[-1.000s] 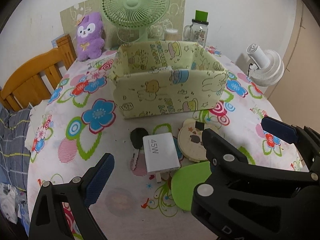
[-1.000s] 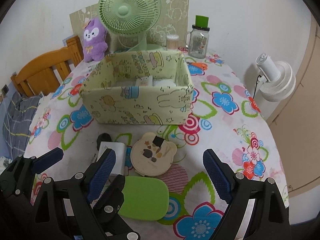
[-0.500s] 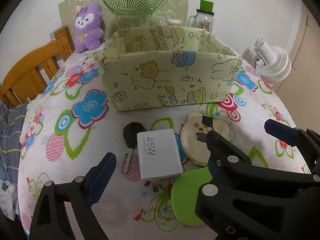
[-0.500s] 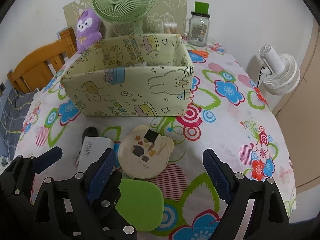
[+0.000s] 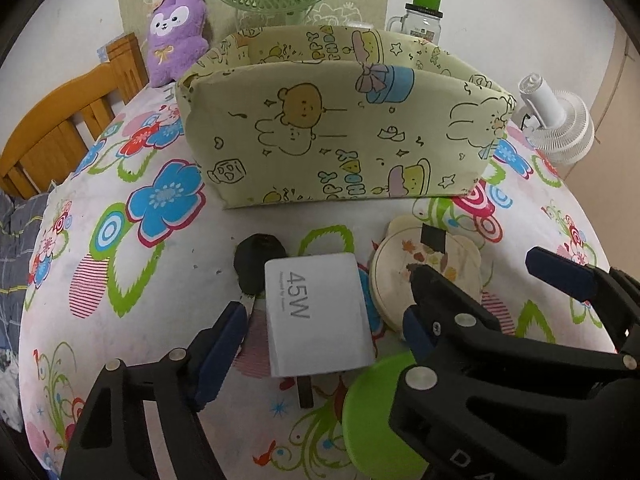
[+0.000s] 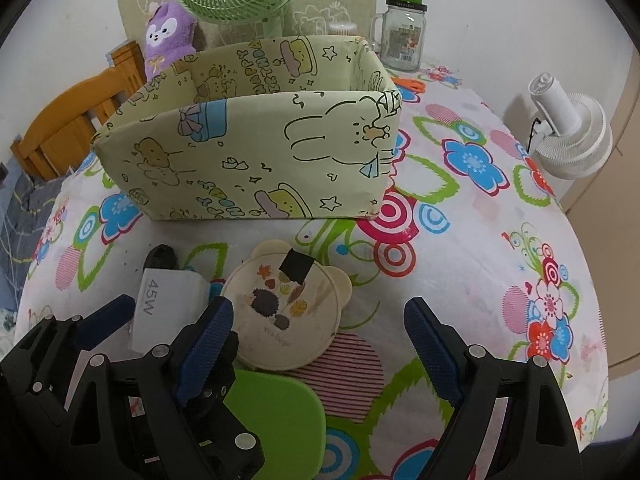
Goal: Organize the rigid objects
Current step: 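Reach the left tool to the white charger while the right tool reaches the wooden coaster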
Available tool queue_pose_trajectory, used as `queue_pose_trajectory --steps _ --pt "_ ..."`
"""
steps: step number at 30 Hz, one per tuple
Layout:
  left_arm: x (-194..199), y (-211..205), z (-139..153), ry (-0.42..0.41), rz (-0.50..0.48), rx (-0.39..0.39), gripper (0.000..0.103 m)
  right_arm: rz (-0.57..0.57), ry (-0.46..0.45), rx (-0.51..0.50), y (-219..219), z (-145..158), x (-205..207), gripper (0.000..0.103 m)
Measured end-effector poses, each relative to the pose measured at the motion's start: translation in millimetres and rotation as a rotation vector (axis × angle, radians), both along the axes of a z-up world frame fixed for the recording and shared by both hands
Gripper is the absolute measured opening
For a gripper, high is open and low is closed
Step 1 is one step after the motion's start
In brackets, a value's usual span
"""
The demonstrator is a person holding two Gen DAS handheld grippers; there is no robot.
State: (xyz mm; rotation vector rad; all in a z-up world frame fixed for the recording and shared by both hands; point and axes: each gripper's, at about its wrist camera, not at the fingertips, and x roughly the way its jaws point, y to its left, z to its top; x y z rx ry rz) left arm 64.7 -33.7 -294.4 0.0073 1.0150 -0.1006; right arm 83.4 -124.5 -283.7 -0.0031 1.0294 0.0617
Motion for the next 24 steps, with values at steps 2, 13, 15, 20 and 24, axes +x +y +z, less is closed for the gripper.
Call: queue_pose_trajectory --steps 2,13,15,20,24 --pt "1 0 0 -0.008 0.003 0.005 0.082 -0.001 0.000 -0.001 0 -1 2 0.090" --pt "0 7 3 0.011 0.007 -0.018 0.052 0.025 0.016 -0.013 12 -2 8 0.090" --pt "1 9 2 0.015 -0.007 -0.025 0.051 0.027 0.020 -0.008 15 -3 8 0.090" --pt "-1 13 3 0.014 -0.004 0.001 0.050 0.030 0.022 0.003 21 -5 9 0.090" --pt "-1 17 1 0.006 -0.005 0.013 0.050 0.018 0.025 0.015 24 -9 10 0.090"
